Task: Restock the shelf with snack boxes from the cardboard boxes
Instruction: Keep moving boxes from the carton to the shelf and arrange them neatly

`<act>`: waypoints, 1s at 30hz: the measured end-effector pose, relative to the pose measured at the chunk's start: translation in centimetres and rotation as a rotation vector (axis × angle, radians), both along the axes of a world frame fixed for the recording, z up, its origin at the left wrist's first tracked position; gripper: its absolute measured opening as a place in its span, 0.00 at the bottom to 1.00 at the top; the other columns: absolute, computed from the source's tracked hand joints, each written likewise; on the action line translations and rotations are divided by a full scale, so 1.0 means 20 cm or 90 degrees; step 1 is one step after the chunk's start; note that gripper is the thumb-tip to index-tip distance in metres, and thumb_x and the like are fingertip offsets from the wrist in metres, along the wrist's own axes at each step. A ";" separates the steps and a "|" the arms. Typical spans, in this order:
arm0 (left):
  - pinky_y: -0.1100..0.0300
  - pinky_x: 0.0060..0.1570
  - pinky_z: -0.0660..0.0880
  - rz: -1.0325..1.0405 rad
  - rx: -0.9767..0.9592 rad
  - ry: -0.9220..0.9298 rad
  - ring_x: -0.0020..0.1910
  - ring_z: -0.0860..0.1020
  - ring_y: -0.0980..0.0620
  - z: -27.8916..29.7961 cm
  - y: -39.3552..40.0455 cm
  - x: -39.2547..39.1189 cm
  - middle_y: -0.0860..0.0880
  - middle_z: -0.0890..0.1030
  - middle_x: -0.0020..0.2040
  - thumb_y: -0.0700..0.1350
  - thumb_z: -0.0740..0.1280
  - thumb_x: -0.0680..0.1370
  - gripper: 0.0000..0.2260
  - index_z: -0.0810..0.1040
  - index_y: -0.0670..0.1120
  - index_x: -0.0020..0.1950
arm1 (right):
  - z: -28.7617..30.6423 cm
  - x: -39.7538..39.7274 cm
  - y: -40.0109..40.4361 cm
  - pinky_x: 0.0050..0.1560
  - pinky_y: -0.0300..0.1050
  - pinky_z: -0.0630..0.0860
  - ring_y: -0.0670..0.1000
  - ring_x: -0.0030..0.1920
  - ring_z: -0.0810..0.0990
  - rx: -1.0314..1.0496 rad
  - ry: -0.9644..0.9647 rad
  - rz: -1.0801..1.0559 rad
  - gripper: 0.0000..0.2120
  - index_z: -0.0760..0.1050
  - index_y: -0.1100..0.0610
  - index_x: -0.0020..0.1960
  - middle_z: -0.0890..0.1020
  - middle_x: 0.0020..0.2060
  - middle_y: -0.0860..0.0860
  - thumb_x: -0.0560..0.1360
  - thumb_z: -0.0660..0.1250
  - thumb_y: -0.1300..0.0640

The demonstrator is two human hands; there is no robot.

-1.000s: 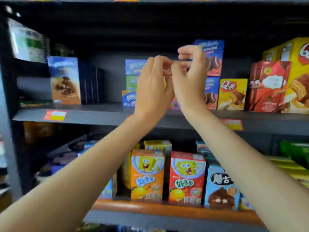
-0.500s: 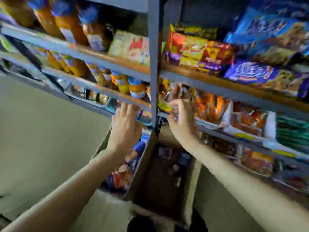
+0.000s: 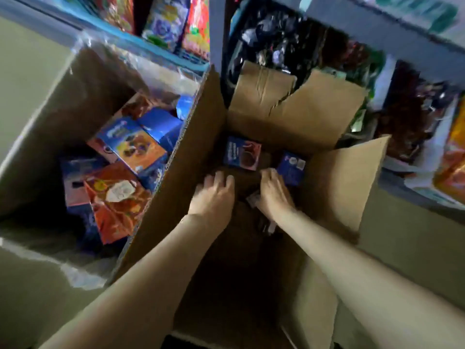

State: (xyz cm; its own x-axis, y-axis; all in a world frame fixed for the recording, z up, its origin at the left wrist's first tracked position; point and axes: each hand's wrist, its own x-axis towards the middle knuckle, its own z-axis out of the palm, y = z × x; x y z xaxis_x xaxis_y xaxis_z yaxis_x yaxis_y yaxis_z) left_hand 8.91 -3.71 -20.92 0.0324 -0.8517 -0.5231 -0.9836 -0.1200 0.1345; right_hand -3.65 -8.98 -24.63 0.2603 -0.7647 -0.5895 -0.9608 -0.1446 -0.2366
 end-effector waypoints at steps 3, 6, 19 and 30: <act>0.51 0.62 0.66 -0.034 0.047 -0.031 0.67 0.63 0.42 -0.30 -0.12 0.01 0.42 0.60 0.70 0.43 0.61 0.78 0.23 0.56 0.44 0.71 | -0.33 0.06 -0.13 0.68 0.49 0.62 0.58 0.70 0.61 0.008 -0.006 0.061 0.32 0.54 0.60 0.74 0.59 0.72 0.57 0.76 0.65 0.60; 0.50 0.63 0.66 -0.010 0.069 -0.021 0.67 0.63 0.42 -0.53 -0.18 0.01 0.40 0.60 0.70 0.42 0.60 0.78 0.23 0.56 0.43 0.71 | -0.61 0.09 -0.24 0.71 0.52 0.56 0.60 0.73 0.54 -0.042 0.001 0.153 0.34 0.50 0.57 0.76 0.52 0.75 0.58 0.76 0.64 0.63; 0.51 0.63 0.68 0.112 0.133 0.118 0.67 0.63 0.42 -0.63 -0.21 0.02 0.41 0.60 0.69 0.42 0.62 0.77 0.24 0.56 0.43 0.71 | -0.82 0.12 -0.39 0.69 0.55 0.57 0.66 0.67 0.59 -0.080 0.146 0.252 0.45 0.45 0.50 0.76 0.53 0.70 0.63 0.71 0.71 0.51; 0.48 0.55 0.73 0.124 -0.031 0.240 0.58 0.74 0.40 -0.01 -0.17 -0.05 0.43 0.69 0.63 0.42 0.64 0.75 0.19 0.65 0.43 0.65 | -0.06 0.12 -0.32 0.67 0.56 0.57 0.64 0.69 0.57 -0.038 0.071 0.220 0.50 0.43 0.54 0.76 0.58 0.70 0.63 0.67 0.71 0.41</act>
State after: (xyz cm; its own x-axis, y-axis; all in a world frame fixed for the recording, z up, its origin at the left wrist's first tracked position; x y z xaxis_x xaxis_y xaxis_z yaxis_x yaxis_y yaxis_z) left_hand 7.83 -7.16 -21.16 0.0087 -0.8724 -0.4888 -0.8243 -0.2829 0.4904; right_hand -1.34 -15.30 -25.83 0.4459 -0.6771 -0.5854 -0.8724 -0.4751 -0.1150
